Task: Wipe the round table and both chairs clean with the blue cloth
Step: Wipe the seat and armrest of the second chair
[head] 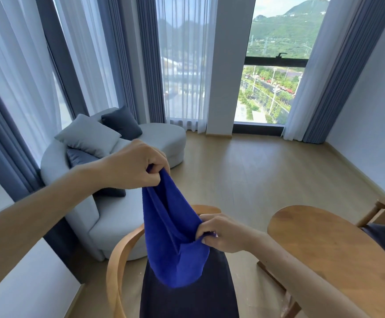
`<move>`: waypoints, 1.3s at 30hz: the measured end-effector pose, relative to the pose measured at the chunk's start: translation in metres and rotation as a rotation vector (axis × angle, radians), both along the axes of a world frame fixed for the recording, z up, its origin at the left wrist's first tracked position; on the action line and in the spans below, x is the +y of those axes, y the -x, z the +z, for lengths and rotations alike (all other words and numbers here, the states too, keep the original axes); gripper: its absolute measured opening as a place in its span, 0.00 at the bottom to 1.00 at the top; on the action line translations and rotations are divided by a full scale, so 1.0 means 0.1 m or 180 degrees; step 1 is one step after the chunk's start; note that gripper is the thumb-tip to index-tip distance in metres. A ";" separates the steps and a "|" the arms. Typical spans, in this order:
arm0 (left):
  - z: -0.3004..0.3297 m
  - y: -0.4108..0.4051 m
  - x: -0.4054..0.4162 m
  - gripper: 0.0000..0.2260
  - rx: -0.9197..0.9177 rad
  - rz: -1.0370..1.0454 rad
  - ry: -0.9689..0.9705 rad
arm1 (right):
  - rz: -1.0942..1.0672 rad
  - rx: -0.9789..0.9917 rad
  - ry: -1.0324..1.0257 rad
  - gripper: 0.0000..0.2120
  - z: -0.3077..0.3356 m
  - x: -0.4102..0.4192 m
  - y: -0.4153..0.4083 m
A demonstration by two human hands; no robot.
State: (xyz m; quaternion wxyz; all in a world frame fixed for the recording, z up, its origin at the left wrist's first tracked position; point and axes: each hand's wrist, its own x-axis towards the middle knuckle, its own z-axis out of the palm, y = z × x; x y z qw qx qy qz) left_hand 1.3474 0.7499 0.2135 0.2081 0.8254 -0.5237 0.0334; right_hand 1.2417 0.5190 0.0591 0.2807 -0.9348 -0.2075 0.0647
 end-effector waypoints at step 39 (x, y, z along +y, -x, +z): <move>-0.27 -0.56 1.09 0.04 0.0194 0.0806 -0.0060 | -0.1110 -0.0852 -0.0101 0.10 1.09 -0.96 0.29</move>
